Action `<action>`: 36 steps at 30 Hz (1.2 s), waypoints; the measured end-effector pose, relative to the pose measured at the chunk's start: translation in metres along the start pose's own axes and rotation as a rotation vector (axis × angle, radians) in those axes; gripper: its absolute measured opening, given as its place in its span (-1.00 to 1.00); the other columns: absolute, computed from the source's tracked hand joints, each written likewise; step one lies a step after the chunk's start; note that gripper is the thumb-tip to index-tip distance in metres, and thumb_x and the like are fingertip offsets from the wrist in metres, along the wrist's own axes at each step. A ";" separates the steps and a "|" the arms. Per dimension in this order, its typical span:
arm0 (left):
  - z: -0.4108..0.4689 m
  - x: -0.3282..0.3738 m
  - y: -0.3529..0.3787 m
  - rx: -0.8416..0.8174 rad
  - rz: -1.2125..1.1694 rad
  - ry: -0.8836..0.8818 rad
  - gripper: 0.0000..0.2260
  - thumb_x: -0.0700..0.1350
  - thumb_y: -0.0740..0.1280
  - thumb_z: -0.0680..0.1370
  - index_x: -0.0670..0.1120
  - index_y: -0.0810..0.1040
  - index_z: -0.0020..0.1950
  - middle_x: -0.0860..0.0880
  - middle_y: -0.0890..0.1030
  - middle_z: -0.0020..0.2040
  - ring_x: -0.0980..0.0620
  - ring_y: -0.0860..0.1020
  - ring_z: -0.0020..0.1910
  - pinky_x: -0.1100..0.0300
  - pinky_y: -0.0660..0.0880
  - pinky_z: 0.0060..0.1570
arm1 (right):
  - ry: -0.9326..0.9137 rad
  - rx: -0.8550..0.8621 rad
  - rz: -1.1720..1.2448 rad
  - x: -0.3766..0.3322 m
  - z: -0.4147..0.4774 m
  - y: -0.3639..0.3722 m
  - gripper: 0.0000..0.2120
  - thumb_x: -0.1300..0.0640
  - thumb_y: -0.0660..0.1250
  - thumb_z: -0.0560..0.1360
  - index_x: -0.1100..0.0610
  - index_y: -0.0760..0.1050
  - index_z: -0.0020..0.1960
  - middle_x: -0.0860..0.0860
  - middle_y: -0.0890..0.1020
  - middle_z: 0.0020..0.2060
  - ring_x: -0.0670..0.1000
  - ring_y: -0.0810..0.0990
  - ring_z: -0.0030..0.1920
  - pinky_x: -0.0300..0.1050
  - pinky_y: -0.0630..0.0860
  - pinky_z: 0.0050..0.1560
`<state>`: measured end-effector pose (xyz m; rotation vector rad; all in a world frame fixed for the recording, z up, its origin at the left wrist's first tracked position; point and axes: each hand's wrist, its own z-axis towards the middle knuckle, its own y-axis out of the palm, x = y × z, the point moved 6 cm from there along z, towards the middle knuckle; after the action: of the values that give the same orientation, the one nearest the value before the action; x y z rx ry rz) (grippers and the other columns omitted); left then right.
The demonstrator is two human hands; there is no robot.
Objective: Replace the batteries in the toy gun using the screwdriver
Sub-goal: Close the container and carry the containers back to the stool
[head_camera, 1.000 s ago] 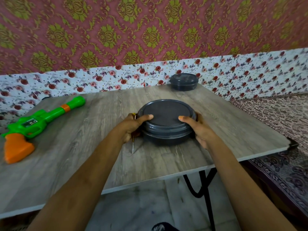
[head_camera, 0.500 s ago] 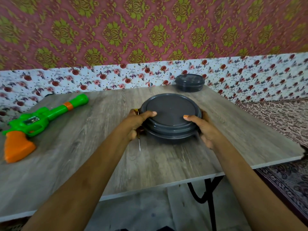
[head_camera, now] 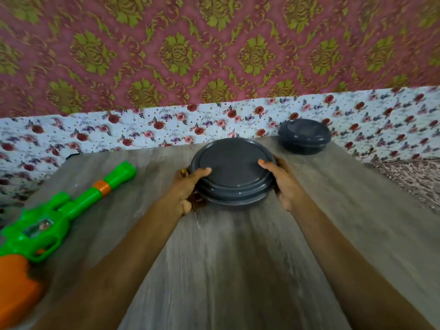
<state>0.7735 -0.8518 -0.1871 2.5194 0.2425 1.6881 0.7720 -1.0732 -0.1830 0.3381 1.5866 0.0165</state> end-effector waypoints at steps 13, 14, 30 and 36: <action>-0.057 0.081 0.004 0.061 -0.179 -0.167 -0.83 -0.15 0.44 0.45 -0.02 0.53 -0.01 -0.13 0.61 0.00 -0.13 0.59 -0.10 0.08 0.57 -0.44 | 0.212 0.258 0.143 -0.087 -0.031 -0.009 -0.58 0.08 0.23 0.56 0.09 0.33 0.40 0.01 0.42 0.37 0.03 0.35 0.39 -0.04 0.20 0.43; -0.058 0.085 0.005 0.056 -0.186 -0.169 -0.83 -0.16 0.43 0.45 -0.01 0.53 -0.01 -0.12 0.61 -0.01 -0.13 0.59 -0.10 0.08 0.58 -0.44 | 0.233 0.276 0.152 -0.086 -0.035 -0.009 -0.58 0.07 0.24 0.55 0.09 0.34 0.39 0.02 0.44 0.36 0.04 0.37 0.37 -0.03 0.21 0.42; 0.035 0.100 0.097 0.155 -0.103 -0.152 -0.80 -0.16 0.41 0.48 -0.06 0.53 0.08 -0.07 0.60 -0.03 -0.09 0.57 -0.06 0.00 0.56 -0.09 | 0.536 0.537 0.081 -0.056 0.096 -0.110 -0.58 0.05 0.32 0.52 0.26 0.39 0.28 0.17 0.48 0.19 0.15 0.45 0.17 -0.01 0.39 0.18; 0.067 0.087 0.099 0.256 -0.091 -0.183 -0.86 -0.17 0.40 0.48 -0.05 0.53 0.01 -0.07 0.60 -0.05 -0.08 0.57 -0.09 0.03 0.56 -0.21 | 0.591 0.598 0.179 -0.033 0.145 -0.131 -0.39 0.02 0.46 0.39 0.28 0.37 0.32 0.15 0.48 0.04 0.04 0.44 -0.13 -0.09 0.38 -0.16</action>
<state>0.8760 -0.9326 -0.1166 2.7738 0.5812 1.4640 0.8878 -1.2344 -0.1874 1.0135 2.1236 -0.2450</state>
